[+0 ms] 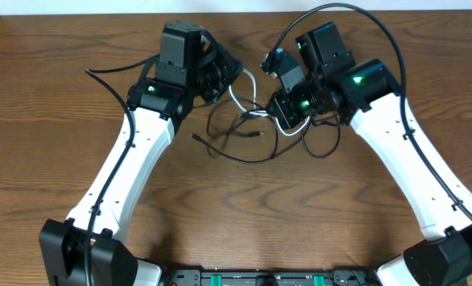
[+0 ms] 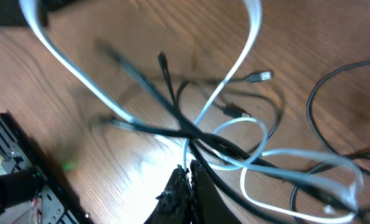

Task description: Untangle cables

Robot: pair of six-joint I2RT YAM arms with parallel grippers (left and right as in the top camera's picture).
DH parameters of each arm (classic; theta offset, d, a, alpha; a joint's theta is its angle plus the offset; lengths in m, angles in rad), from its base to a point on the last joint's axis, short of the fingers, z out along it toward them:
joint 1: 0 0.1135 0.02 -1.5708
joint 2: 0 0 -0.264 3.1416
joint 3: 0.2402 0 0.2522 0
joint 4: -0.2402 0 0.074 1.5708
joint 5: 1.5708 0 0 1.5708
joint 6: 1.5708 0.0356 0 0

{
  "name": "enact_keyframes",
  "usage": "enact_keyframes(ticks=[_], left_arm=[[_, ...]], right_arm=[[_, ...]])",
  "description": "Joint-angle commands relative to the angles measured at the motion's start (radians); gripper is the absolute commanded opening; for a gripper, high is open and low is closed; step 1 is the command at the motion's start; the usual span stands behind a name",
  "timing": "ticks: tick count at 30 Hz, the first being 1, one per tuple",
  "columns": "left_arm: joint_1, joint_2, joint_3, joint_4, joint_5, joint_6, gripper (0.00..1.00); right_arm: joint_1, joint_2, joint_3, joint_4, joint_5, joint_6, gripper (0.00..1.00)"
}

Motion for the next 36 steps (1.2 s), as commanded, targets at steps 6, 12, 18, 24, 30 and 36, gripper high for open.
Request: enact_keyframes(ticks=[6,12,18,24,30,36], left_arm=[[0.004,-0.009,0.019,-0.089,-0.050,0.312,0.08],[0.004,-0.009,0.019,-0.115,-0.050,0.403,0.07],[0.004,-0.009,0.019,0.002,0.108,0.414,0.08],[0.004,-0.009,0.019,0.309,0.470,0.422,0.08],[0.004,-0.009,0.019,0.397,0.531,0.315,0.08],[0.004,-0.009,0.019,0.437,0.531,0.244,0.08]], right_arm=[[-0.122,-0.047,0.096,-0.032,0.011,0.106,0.01],[-0.235,-0.063,0.099,-0.050,-0.114,0.115,0.01],[-0.245,-0.061,0.096,-0.098,-0.143,0.072,0.18],[-0.245,-0.058,0.080,-0.101,-0.143,0.059,0.24],[-0.244,-0.055,0.079,-0.081,-0.148,0.056,0.30],[-0.205,-0.025,0.078,-0.047,-0.200,0.056,0.35]])
